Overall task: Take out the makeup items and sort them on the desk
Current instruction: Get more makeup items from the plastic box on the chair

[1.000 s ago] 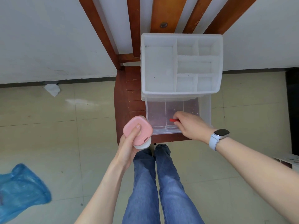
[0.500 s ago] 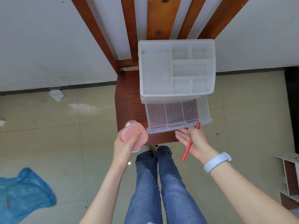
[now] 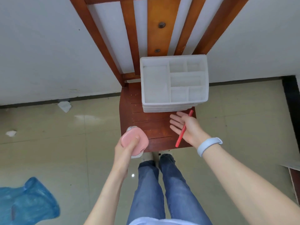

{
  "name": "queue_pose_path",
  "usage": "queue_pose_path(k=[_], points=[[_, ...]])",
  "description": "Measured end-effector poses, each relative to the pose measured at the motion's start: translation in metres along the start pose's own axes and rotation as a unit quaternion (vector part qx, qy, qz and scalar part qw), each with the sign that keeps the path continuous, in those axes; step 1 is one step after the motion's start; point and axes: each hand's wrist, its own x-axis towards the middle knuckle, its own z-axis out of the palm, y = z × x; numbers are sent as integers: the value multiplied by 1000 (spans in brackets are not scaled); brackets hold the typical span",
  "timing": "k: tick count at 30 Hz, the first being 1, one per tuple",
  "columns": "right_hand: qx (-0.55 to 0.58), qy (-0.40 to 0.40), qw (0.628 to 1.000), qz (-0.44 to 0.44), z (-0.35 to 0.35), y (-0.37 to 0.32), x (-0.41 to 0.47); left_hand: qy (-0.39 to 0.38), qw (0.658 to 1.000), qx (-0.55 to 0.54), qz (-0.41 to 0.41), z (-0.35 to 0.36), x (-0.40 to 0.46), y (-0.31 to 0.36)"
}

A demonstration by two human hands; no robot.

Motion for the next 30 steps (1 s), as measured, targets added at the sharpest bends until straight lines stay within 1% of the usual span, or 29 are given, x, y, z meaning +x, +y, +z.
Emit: queue_pose_path(k=[2,3,5,6,7,9,11,13,16,19,22,24,25,26,27,30], points=[[-100,16,995,-15,-13,7,-36,-36,999,2,1,8,-10,14],[-158,30,986,-41,-21,10,-56,-62,998,8,-1,15,-18,23],[-251,46,959,-121,-37,12,-96,-125,992,29,2,35,-33,43],[-271,46,948,-159,-44,12,-117,-161,986,41,7,47,-44,52],[-268,47,944,-189,-51,12,-139,-200,978,52,14,60,-56,61],[-224,53,945,-232,-66,13,-183,-293,952,80,32,88,-85,79],[-190,67,945,-256,-82,19,-221,-385,915,111,40,116,-118,89],[-157,102,943,-276,-103,31,-253,-459,876,144,36,143,-153,91],[-74,184,931,-307,-145,60,-300,-545,810,212,31,182,-211,74],[44,267,909,-318,-192,105,-349,-601,741,296,37,214,-275,38],[138,354,867,-323,-238,162,-396,-662,656,358,47,238,-346,-11],[192,415,829,-322,-270,208,-428,-708,593,382,37,247,-398,-49],[220,443,808,-320,-286,234,-443,-724,568,391,26,250,-425,-69],[244,470,787,-316,-302,262,-459,-735,551,396,13,252,-452,-91],[264,498,765,-311,-317,291,-475,-743,541,395,-3,252,-479,-115],[325,571,691,-303,-359,385,-527,-758,537,365,-59,248,-561,-190]])
